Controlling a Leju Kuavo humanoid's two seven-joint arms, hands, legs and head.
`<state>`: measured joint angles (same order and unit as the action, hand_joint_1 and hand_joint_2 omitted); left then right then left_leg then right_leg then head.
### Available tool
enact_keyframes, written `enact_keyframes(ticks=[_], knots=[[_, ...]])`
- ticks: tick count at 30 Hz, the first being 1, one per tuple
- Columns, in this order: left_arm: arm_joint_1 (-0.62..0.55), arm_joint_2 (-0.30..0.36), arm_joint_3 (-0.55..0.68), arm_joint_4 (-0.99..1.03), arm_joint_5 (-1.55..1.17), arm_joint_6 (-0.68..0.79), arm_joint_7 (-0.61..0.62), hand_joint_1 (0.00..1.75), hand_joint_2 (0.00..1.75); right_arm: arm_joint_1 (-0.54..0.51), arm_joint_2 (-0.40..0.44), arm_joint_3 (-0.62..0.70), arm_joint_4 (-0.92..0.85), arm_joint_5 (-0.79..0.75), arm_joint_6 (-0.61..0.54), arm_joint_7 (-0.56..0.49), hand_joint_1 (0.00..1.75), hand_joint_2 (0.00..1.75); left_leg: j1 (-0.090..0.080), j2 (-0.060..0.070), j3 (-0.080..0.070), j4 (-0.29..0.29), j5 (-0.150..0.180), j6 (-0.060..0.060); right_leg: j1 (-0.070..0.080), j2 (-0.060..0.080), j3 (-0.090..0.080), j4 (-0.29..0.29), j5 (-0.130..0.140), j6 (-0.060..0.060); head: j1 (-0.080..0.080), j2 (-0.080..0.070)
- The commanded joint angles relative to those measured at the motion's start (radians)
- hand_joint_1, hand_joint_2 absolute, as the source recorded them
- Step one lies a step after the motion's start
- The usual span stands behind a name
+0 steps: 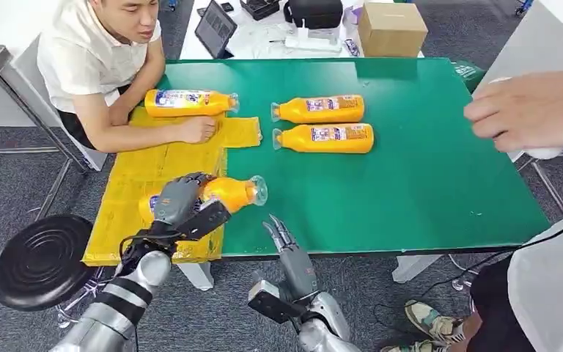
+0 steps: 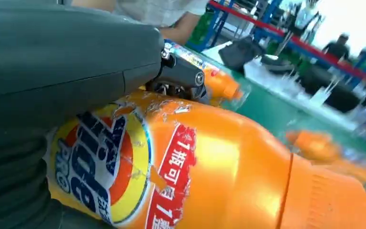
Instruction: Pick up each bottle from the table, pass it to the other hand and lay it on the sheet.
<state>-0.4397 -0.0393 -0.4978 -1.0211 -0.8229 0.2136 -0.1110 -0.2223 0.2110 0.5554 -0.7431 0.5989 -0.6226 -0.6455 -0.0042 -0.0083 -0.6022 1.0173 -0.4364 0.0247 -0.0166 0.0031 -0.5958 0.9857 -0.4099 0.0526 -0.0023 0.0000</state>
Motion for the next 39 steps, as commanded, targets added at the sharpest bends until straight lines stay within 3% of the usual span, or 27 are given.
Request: enact_keyframes(ticks=[1,4,13,18,20,22,23,24,25,26,33,39], knots=[[-0.209,-0.044,-0.073,0.42,-0.085,-0.029,0.076,1.75,1.75,-0.039,0.008,-0.018,0.045,-0.001,0.026,-0.008,0.0,0.0,0.001,-0.001,0.003,0.0,-0.001,-0.001,0.001,-0.001,0.004,-0.001,-0.001,-0.002,0.0,0.0],[-0.278,-0.069,-0.068,0.579,-0.132,-0.023,0.12,1.75,1.75,-0.05,0.02,-0.014,0.067,-0.006,0.031,-0.013,0.0,0.0,0.001,-0.002,0.002,0.0,0.0,-0.001,0.001,-0.003,0.003,0.0,-0.001,-0.002,0.0,0.0],[-0.288,-0.074,-0.062,0.603,-0.137,-0.015,0.113,1.75,1.75,-0.05,0.021,-0.014,0.074,-0.006,0.027,-0.016,0.0,0.0,0.0,0.0,0.002,0.0,-0.001,-0.001,0.001,0.0,0.003,0.0,-0.001,-0.001,0.0,0.0],[-0.332,-0.077,-0.085,0.685,-0.228,-0.056,0.235,1.73,1.75,-0.052,0.032,-0.012,0.099,-0.017,0.03,-0.026,0.0,0.0,0.001,0.0,0.003,0.0,-0.001,-0.002,0.001,0.0,0.004,0.0,-0.001,-0.002,0.0,0.0],[-0.34,-0.08,-0.082,0.703,-0.237,-0.072,0.247,1.52,1.75,-0.052,0.034,-0.012,0.104,-0.02,0.027,-0.029,0.0,0.0,0.001,0.001,0.003,0.0,-0.001,-0.001,0.001,0.0,0.003,0.0,0.0,-0.002,0.0,0.0],[-0.348,-0.085,-0.094,0.722,-0.264,-0.113,0.271,0.8,1.75,-0.054,0.036,-0.009,0.11,-0.023,0.028,-0.031,0.0,0.0,0.001,0.001,0.003,0.0,-0.001,-0.002,0.001,0.001,0.003,0.0,-0.001,-0.002,0.0,0.0],[-0.347,-0.087,-0.095,0.722,-0.264,-0.114,0.271,0.61,1.75,-0.053,0.036,-0.009,0.11,-0.023,0.028,-0.031,0.0,0.0,0.001,0.001,0.005,0.0,-0.001,-0.002,0.002,0.0,0.005,0.001,-0.001,-0.003,0.0,0.0],[-0.347,-0.091,-0.094,0.726,-0.266,-0.126,0.273,0.23,1.75,-0.054,0.038,-0.007,0.113,-0.022,0.029,-0.031,0.0,0.0,0.001,0.001,0.004,-0.001,-0.001,-0.002,0.001,0.0,0.004,0.001,-0.001,-0.002,0.0,0.0],[-0.342,-0.094,-0.081,0.723,-0.258,-0.13,0.271,0.07,1.75,-0.055,0.039,-0.006,0.118,-0.023,0.029,-0.033,0.0,0.0,0.001,0.001,0.004,-0.001,0.0,-0.002,0.001,0.0,0.004,0.0,-0.001,-0.002,0.0,0.0],[-0.334,-0.098,-0.069,0.721,-0.25,-0.14,0.256,0.0,1.75,-0.055,0.04,-0.005,0.121,-0.026,0.028,-0.037,0.0,0.0,0.001,0.001,0.006,-0.001,-0.001,-0.002,0.001,0.001,0.006,0.0,-0.001,-0.002,0.0,0.0],[-0.29,-0.114,0.07,0.678,-0.1,-0.155,0.089,0.0,1.75,-0.051,0.039,0.012,0.137,-0.044,0.022,-0.053,0.0,0.0,0.0,0.001,0.006,-0.001,0.0,-0.002,0.001,0.001,0.006,0.0,0.0,-0.002,0.0,0.0],[-0.295,-0.135,-0.025,0.622,-0.167,-0.123,0.058,0.0,1.75,-0.051,0.035,0.031,0.133,-0.059,0.016,-0.052,0.0,0.0,0.001,-0.001,0.006,-0.001,0.0,-0.002,0.001,-0.001,0.007,0.0,-0.001,-0.002,0.0,0.0]])
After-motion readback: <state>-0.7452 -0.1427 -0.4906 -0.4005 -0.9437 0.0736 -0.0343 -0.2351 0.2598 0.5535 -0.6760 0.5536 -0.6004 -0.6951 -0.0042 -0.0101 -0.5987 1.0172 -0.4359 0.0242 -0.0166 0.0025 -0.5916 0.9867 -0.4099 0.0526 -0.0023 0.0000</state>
